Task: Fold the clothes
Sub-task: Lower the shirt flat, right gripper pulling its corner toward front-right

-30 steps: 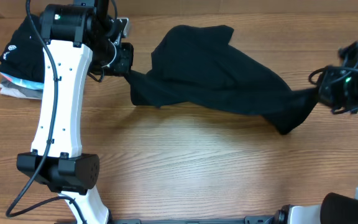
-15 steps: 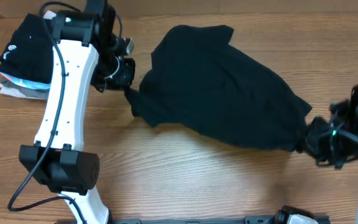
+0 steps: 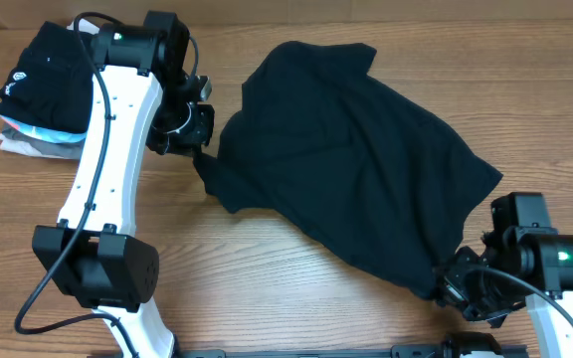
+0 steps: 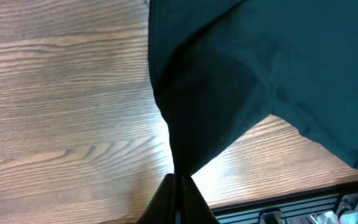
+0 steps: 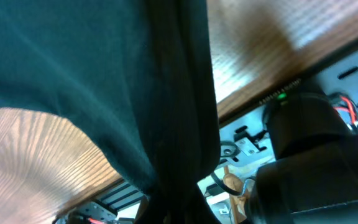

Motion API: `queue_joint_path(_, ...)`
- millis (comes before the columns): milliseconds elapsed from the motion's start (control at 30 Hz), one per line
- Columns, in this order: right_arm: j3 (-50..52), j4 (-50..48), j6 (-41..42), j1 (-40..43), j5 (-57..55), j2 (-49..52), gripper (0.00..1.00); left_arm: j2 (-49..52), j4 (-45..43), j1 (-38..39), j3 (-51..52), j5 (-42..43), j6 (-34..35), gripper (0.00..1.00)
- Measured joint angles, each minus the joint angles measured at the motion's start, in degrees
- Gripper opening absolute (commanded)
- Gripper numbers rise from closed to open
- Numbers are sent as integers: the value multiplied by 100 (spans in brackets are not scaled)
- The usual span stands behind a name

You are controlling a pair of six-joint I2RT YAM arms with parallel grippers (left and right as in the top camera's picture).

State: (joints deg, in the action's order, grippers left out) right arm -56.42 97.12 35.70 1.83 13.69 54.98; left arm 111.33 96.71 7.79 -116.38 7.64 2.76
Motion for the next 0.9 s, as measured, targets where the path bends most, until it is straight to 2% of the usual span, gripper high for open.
queue_joint_path(267,107,-2,479,-85,-420,-9,4,-2,-136,-57,608,-839,470,4)
queue_joint_path(400,175,-7,538,-85,-525,-13,4,-2,-507,-133,660,-1095,662,4)
queue_joint_path(567,555,-13,568,-85,-509,-17,4,-7,-511,-166,662,-1633,1071,4)
queue_joint_path(900,577,-33,584,-87,-487,-20,4,-140,-452,-157,874,-1412,1161,4)
